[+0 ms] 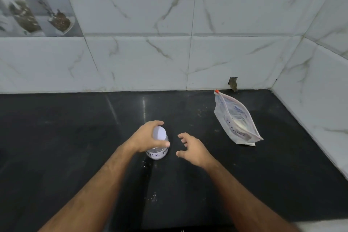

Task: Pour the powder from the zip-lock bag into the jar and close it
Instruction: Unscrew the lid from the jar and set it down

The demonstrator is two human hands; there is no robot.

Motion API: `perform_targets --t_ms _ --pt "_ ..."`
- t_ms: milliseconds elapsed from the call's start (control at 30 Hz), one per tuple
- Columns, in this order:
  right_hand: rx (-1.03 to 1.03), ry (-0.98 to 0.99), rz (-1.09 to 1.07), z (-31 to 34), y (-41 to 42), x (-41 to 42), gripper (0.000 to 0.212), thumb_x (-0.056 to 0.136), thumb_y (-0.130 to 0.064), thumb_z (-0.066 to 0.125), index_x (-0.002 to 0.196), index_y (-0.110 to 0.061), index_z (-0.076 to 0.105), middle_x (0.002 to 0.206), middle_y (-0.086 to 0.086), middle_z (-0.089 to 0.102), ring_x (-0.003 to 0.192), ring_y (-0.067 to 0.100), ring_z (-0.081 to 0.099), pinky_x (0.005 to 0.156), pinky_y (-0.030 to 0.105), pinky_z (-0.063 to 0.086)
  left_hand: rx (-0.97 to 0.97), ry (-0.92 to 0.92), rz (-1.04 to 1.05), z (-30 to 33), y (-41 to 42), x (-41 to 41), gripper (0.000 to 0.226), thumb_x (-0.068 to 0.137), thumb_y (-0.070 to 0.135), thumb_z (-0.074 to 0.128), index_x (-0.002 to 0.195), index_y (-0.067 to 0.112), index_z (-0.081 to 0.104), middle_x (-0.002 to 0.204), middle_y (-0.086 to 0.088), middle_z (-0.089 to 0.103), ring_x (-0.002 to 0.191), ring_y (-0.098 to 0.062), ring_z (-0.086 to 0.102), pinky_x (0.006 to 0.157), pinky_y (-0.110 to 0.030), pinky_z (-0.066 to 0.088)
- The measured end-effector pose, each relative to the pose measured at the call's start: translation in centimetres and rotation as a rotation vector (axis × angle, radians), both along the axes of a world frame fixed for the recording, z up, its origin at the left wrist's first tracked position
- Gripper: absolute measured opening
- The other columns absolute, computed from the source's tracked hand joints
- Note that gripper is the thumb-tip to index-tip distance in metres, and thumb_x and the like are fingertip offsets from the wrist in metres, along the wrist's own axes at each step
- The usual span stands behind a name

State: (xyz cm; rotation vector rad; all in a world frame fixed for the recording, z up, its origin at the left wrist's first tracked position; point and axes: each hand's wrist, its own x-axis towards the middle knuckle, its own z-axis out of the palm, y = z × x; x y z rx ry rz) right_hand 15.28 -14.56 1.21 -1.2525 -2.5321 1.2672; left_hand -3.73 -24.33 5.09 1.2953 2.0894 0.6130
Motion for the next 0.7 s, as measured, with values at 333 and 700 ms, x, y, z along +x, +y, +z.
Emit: perform_targets --t_ms 333,700 --pt "-0.458 0.357 -0.251 -1.8 -1.2 -0.4 0.069 0.09 -0.029 0.074 0.149 -0.021 0.04 0.135 0.003 0.058 0.117 0.017 0.061 0.09 0.035 0.055 0.103 0.01 0.052 -0.1 0.4 0.6 0.083 0.062 0.047 0.08 0.138 0.03 0.049 0.131 0.009 0.056 0.116 -0.014 0.057 0.096 -0.034 0.051" --pt "-1.088 0.735 -0.147 0.7 -1.3 3.2 0.107 0.059 -0.068 0.085 0.145 -0.016 0.047 0.137 0.019 0.063 0.118 0.038 0.065 0.083 0.044 0.058 0.266 -0.689 -0.004 3.1 3.0 3.4 0.039 0.088 0.035 0.071 0.123 0.02 0.063 0.113 -0.002 0.073 0.095 -0.011 0.071 0.076 -0.022 0.054"
